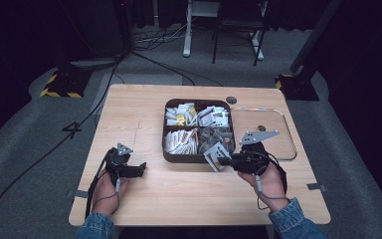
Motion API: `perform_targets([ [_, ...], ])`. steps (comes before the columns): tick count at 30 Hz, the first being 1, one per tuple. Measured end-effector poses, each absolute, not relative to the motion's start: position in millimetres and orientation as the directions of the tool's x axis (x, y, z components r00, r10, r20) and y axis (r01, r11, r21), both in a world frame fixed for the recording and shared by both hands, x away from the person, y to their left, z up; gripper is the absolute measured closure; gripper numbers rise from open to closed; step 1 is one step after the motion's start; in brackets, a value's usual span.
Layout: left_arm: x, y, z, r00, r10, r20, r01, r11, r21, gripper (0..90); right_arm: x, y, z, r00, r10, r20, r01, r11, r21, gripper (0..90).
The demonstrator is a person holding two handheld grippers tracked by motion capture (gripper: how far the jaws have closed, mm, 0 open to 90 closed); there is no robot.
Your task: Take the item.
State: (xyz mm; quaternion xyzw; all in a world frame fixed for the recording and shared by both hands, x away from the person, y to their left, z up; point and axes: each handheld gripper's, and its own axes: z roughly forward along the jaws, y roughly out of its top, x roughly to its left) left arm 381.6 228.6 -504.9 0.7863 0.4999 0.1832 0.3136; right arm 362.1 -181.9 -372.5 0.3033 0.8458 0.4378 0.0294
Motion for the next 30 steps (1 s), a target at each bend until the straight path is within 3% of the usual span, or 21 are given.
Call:
perform_targets([
  [17, 381.5, 228.5, -504.9, 0.433, 0.901, -0.025, 0.671, -0.304, 0.676, 6.3, 329.4, -174.9, -417.1, -0.820, 0.532, 0.211, 0.512, 0.517, 0.686, 84.4],
  [30, 381.6, 228.5, -504.9, 0.433, 0.901, -0.025, 0.671, -0.304, 0.676, 6.3, 320.5, -165.6, -446.5, -0.820, 0.501, 0.275, 0.545, 0.538, 0.644, 84.1],
])
